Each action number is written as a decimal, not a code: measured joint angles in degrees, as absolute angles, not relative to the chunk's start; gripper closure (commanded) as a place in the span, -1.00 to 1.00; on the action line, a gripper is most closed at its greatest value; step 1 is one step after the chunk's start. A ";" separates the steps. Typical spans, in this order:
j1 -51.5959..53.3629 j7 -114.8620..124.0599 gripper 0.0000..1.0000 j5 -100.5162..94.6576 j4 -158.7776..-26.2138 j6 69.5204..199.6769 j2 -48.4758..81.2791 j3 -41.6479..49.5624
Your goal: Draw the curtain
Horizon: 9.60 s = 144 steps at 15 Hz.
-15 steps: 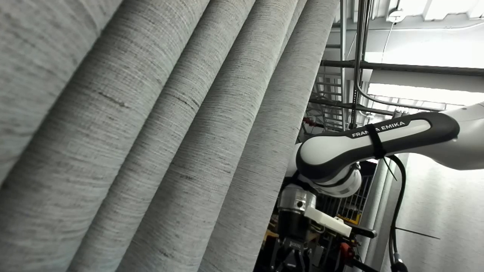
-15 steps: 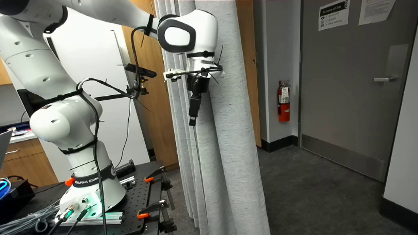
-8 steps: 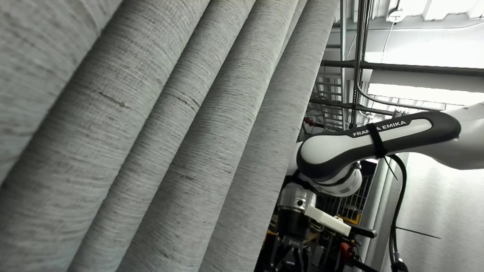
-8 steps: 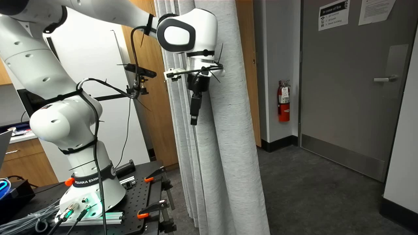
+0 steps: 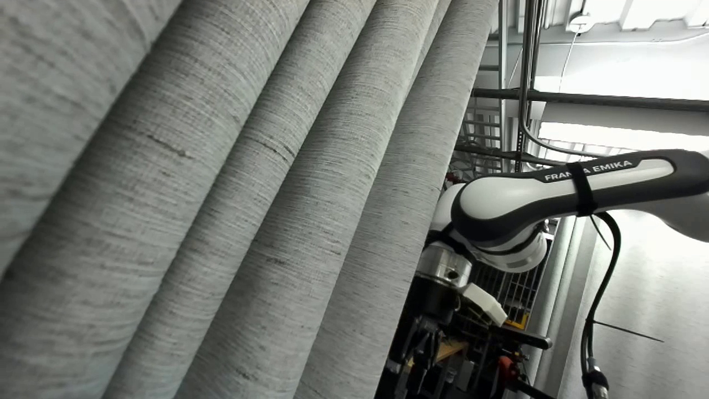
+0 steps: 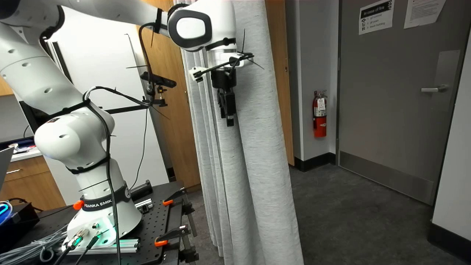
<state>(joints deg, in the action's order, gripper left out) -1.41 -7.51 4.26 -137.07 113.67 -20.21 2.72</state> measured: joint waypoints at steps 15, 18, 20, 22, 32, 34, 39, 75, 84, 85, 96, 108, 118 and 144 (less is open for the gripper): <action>8.05 -22.15 -1.00 7.40 -141.71 142.42 -30.67 1.60; 9.49 -22.14 -1.00 7.23 -144.49 155.30 -30.64 1.27; 10.30 -22.11 -1.00 6.30 -146.46 162.84 -30.55 1.27; 10.57 -21.61 -1.00 4.66 -148.22 169.32 -30.31 1.23; 9.91 -17.04 0.17 1.79 -149.53 176.20 -29.47 2.65; 9.91 -16.91 0.48 1.78 -149.38 176.20 -29.49 2.76; 9.79 -16.86 1.00 1.60 -148.99 176.20 -29.49 2.90; -10.33 -13.34 0.99 7.58 -118.39 160.75 -21.95 32.68; -10.94 -11.80 0.99 28.93 -103.65 137.49 -9.68 44.74; -11.52 -11.94 0.99 32.24 -101.96 134.04 -8.26 47.04; -18.87 -11.85 0.99 47.85 -90.53 117.29 2.32 46.28; -20.51 -11.98 0.99 37.94 -89.53 115.95 3.94 29.43; -28.00 -11.83 0.99 38.84 -87.76 115.39 7.78 27.97; -32.76 -10.53 0.96 42.25 -85.26 115.39 9.42 27.80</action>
<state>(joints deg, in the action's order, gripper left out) -32.76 -10.53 42.25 -85.26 115.39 9.42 27.80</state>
